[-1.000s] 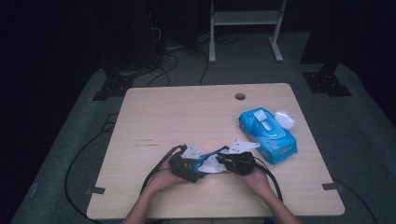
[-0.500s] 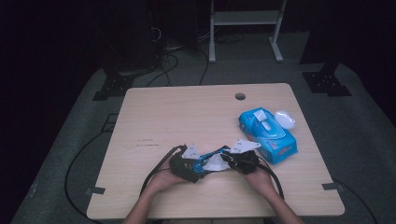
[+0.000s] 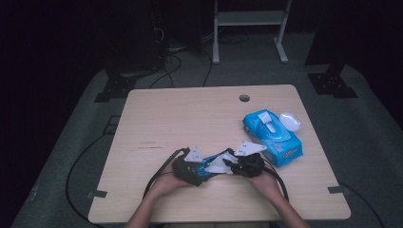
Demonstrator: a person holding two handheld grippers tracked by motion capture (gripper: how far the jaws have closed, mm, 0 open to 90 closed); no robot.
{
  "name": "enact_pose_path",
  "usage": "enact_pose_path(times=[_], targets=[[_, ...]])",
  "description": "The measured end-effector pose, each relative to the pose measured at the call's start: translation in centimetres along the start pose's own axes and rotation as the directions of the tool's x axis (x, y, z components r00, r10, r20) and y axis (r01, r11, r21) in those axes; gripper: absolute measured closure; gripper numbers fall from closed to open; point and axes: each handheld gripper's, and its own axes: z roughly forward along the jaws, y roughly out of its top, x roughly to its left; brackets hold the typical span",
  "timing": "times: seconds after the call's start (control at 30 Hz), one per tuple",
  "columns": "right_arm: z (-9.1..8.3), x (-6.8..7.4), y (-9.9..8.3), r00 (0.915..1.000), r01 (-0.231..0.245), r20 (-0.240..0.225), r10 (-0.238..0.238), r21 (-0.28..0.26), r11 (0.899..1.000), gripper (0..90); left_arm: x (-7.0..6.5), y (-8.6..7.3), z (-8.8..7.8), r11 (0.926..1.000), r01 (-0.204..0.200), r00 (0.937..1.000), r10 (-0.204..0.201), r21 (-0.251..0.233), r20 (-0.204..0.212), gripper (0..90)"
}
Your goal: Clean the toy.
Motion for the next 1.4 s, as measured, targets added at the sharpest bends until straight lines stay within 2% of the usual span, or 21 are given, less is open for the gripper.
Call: enact_pose_path(times=[0.13, 0.2, 0.23, 0.27, 0.3, 0.33, 0.4, 0.43, 0.5, 0.57, 0.67, 0.77, 0.9, 0.97, 1.07, 1.13, 1.17, 1.27, 1.3, 1.37, 1.4], targets=[[0.0, 0.5, 0.0, 0.9993, 0.003, -0.036, -0.003, -0.001, 1.0, 50.9, 0.0, 0.0, 0.0, 1.0, 0.001, 1.0, -0.001, 0.002, -0.003, 24.7], [0.6, 0.9, -0.1, 0.9993, 0.023, -0.031, -0.023, 0.012, 1.0, 51.9, 0.0, 0.0, 0.0, 1.0, 0.002, 1.0, -0.002, -0.001, -0.001, 24.8], [0.9, 1.2, -0.2, 0.9992, 0.037, -0.014, -0.037, 0.021, 0.999, 54.5, 0.0, 0.0, 0.0, 1.0, 0.004, 1.0, -0.004, 0.0, 0.0, 24.8], [1.1, 1.5, -0.4, 0.9973, 0.07, 0.022, -0.07, 0.012, 0.997, 60.2, 0.0, 0.0, 0.0, 1.0, 0.006, 1.0, -0.006, 0.0, 0.002, 24.9], [1.1, 1.6, -0.4, 0.9949, 0.096, 0.031, -0.096, 0.007, 0.995, 62.9, 0.0, 0.0, 0.0, 1.0, 0.003, 1.0, -0.003, 0.0, 0.0, 24.9], [0.9, 1.5, -0.4, 0.9947, 0.1, 0.021, -0.101, 0.01, 0.995, 69.2, 0.0, 0.0, -0.1, 1.0, -0.002, 1.0, 0.002, 0.0, -0.003, 25.0], [0.6, 0.9, -0.5, 0.9966, 0.079, 0.022, -0.08, 0.016, 0.997, 76.5, 0.0, -0.1, -0.1, 1.0, -0.005, 1.0, 0.005, 0.0, -0.003, 24.8], [0.5, 0.4, -0.6, 0.9987, 0.05, 0.011, -0.05, 0.019, 0.999, 78.2, 0.0, -0.1, -0.1, 1.0, -0.003, 1.0, 0.003, 0.001, -0.001, 24.7], [0.4, -0.2, -0.8, 0.9998, 0.021, 0.002, -0.021, 0.02, 1.0, 79.9, 0.1, -0.1, -0.1, 1.0, -0.003, 1.0, 0.003, 0.009, 0.007, 23.5], [0.5, -0.2, -0.7, 0.9996, 0.027, 0.007, -0.027, 0.019, 0.999, 80.6, 0.1, -0.2, -0.3, 0.9999, -0.001, 1.0, 0.001, 0.015, 0.007, 21.6], [0.6, 0.1, -0.6, 0.9997, 0.025, 0.006, -0.025, 0.017, 1.0, 80.9, 0.2, -0.4, -0.5, 0.9999, -0.002, 1.0, 0.002, 0.014, 0.006, 23.6], [0.9, 0.7, -0.3, 0.9986, 0.052, 0.005, -0.053, 0.012, 0.999, 80.9, 0.2, -0.3, -0.5, 0.9998, -0.004, 1.0, 0.004, 0.018, 0.006, 23.8], [1.5, 1.8, 0.5, 0.9962, 0.069, -0.053, -0.069, -0.014, 0.998, 81.1, 0.1, -0.3, -0.4, 1.0, 0.005, 1.0, -0.005, 0.008, 0.004, 24.3], [1.8, 2.4, 1.0, 0.9928, 0.099, -0.067, -0.1, -0.01, 0.995, 81.4, 0.1, -0.3, -0.4, 0.9999, 0.004, 1.0, -0.004, 0.015, 0.001, 24.5], [2.7, 3.3, 1.9, 0.9807, 0.104, -0.167, -0.102, 0.005, 0.995, 81.5, -0.1, -0.1, -0.3, 0.9998, 0.005, 1.0, -0.005, 0.018, -0.006, 24.6], [3.8, 4.3, 2.4, 0.9676, 0.114, -0.23, -0.105, 0.026, 0.993, 81.6, -0.1, -0.2, -0.3, 0.9999, 0.008, 1.0, -0.008, 0.011, -0.005, 24.6], [4.3, 4.6, 2.6, 0.9638, 0.115, -0.246, -0.104, 0.033, 0.993, 81.6, -0.1, -0.2, -0.3, 0.9999, 0.008, 1.0, -0.008, 0.01, -0.004, 24.7], [4.8, 4.1, 2.9, 0.9594, 0.084, -0.273, -0.071, 0.038, 0.996, 81.8, -0.1, -0.3, -0.3, 0.9999, 0.012, 0.9999, -0.012, 0.004, -0.003, 24.7], [4.7, 3.7, 2.8, 0.9606, 0.083, -0.269, -0.071, 0.034, 0.996, 81.8, -0.1, -0.3, -0.3, 0.9999, 0.011, 0.9999, -0.011, 0.004, -0.003, 24.7], [4.2, 3.2, 2.9, 0.9703, 0.076, -0.232, -0.066, 0.035, 0.996, 81.8, 0.0, -0.3, -0.2, 0.9999, 0.01, 0.9999, -0.01, 0.001, 0.0, 24.7], [4.1, 2.8, 3.0, 0.9719, 0.066, -0.229, -0.056, 0.037, 0.997, 81.8, -0.1, -0.2, -0.2, 0.9999, 0.011, 0.9999, -0.011, 0.001, 0.0, 24.7]])
